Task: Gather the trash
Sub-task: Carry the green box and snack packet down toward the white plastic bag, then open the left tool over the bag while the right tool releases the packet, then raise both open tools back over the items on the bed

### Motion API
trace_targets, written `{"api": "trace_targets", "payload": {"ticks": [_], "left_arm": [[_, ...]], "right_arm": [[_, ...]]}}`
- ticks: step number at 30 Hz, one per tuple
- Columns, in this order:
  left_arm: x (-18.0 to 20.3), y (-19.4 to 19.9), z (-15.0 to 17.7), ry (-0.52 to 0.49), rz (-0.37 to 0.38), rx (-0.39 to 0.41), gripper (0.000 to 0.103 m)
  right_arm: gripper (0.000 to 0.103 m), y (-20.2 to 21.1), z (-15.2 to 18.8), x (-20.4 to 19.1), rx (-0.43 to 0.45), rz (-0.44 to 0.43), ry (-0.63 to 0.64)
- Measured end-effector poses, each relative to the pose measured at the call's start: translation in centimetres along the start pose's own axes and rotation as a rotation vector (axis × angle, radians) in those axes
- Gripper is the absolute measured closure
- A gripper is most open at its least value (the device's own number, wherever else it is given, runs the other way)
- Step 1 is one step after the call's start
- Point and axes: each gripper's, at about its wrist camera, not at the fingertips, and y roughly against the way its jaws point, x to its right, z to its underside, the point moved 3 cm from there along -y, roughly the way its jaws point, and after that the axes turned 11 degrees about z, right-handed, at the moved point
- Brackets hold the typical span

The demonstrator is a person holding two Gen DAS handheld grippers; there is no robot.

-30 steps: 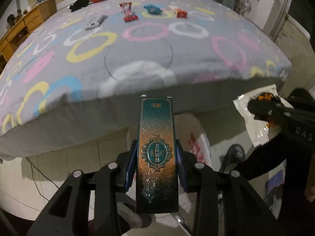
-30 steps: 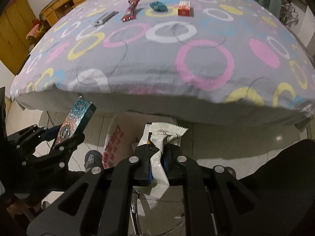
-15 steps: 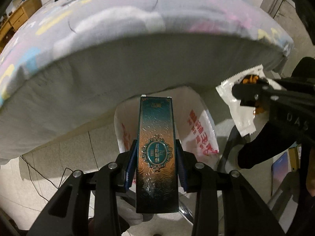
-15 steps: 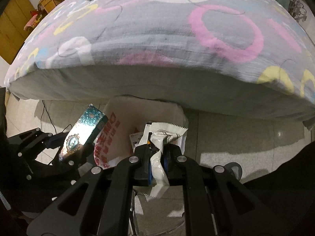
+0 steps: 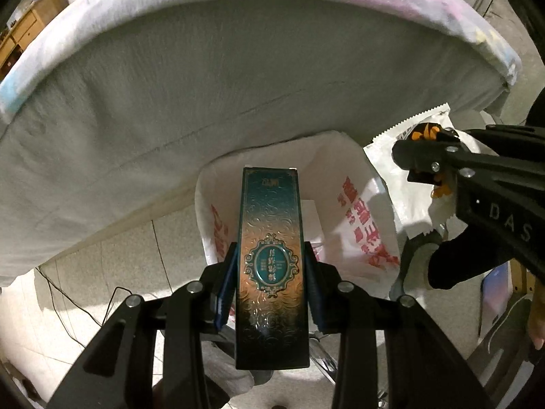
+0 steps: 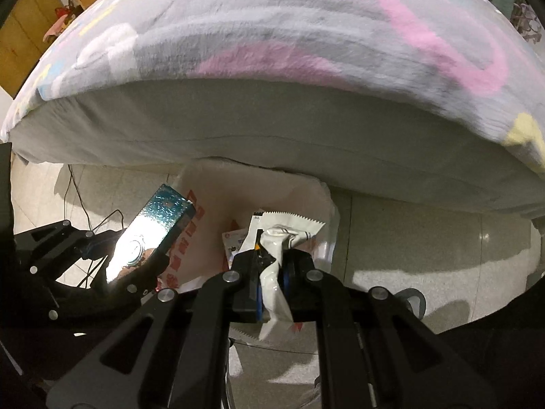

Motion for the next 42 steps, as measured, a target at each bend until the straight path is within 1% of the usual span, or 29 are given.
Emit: {"api": "trace_targets", "payload": {"ticks": [10, 12, 13, 14, 15, 16, 17, 18, 20, 26, 34, 42], "left_arm": [[0.0, -1.1, -0.1, -0.007, -0.009, -0.029, 0.067], [-0.1, -1.2, -0.2, -0.003, -0.01, -0.026, 0.065], [-0.2, -1.3, -0.2, 0.0, -0.016, -0.028, 0.062], [-0.4, -1.4, -0.1, 0.002, -0.023, -0.031, 0.047], [-0.5, -1.5, -0.1, 0.002, -0.031, -0.031, 0.031], [-0.5, -1.4, 0.0, 0.001, -0.034, -0.025, 0.028], [-0.5, -1.3, 0.1, -0.001, -0.039, -0.02, 0.027], [-0.6, -1.3, 0.1, 0.0, -0.043, -0.022, 0.024], [-0.6, -1.0, 0.1, 0.005, -0.034, -0.019, 0.022], [-0.4, -0.8, 0.4, -0.014, -0.047, -0.016, 0.022], [-0.6, -0.4, 0.3, -0.003, -0.057, -0.003, 0.021], [-0.3, 0.3, 0.3, -0.009, -0.071, 0.005, 0.021]], "right_arm": [[0.095, -0.9, -0.1, -0.3, -0.019, 0.001, 0.011], [0.094, -1.1, -0.1, -0.3, -0.023, -0.001, 0.013], [0.094, -1.2, -0.2, -0.4, -0.025, 0.002, 0.017], [0.09, -1.3, -0.2, -0.4, -0.027, 0.003, 0.016], [0.072, -1.4, -0.3, -0.3, -0.031, 0.003, 0.011], [0.056, -1.4, -0.4, -0.3, -0.028, 0.004, 0.002], [0.033, -1.4, -0.5, -0.3, -0.02, 0.008, -0.009], [0.031, -1.3, -0.5, -0.1, -0.009, 0.015, -0.02], [0.031, -1.1, -0.5, 0.0, -0.011, 0.007, -0.03], [0.031, -0.8, -0.3, 0.1, -0.016, 0.014, -0.038], [0.031, -0.9, -0.3, -0.1, -0.02, 0.015, -0.041], [0.03, -1.0, 0.0, 0.2, -0.045, -0.019, -0.066]]}}
